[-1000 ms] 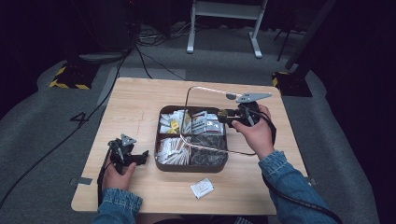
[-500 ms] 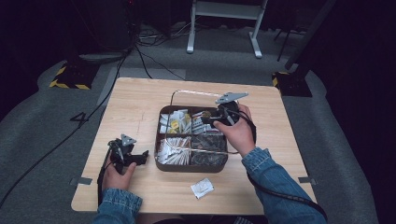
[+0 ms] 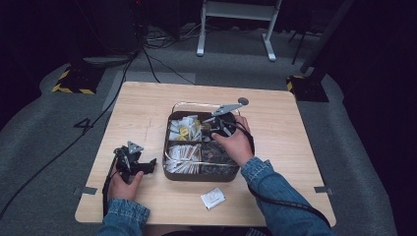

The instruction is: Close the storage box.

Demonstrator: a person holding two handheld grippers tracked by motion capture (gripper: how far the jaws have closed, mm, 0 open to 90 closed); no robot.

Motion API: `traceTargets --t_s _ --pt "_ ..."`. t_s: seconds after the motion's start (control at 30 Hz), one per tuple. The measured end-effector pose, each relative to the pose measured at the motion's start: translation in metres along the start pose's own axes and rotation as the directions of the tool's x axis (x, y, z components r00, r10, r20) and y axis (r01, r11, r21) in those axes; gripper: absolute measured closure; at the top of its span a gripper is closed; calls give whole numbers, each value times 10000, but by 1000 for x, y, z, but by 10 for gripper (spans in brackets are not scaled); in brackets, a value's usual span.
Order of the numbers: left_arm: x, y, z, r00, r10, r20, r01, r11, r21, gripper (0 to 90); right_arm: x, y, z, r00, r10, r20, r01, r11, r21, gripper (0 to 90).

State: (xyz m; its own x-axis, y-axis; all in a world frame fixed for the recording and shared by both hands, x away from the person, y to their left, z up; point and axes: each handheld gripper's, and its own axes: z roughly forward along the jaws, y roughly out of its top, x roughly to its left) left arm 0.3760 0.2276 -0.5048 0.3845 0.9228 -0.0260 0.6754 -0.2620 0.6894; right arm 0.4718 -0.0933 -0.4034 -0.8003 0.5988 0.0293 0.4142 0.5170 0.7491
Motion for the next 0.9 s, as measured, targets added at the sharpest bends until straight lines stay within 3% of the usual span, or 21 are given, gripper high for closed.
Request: traceTargets --t_s 0.5,0.9 --pt "0 0 0 10000 0 1 0 10000 -3 156 6 -15 24 9998 -165 68 164 9995 265 592" --pt "0 0 0 10000 3 0 -3 10000 -1 156 11 -20 26 9990 -445 68 443 9988 212 591"
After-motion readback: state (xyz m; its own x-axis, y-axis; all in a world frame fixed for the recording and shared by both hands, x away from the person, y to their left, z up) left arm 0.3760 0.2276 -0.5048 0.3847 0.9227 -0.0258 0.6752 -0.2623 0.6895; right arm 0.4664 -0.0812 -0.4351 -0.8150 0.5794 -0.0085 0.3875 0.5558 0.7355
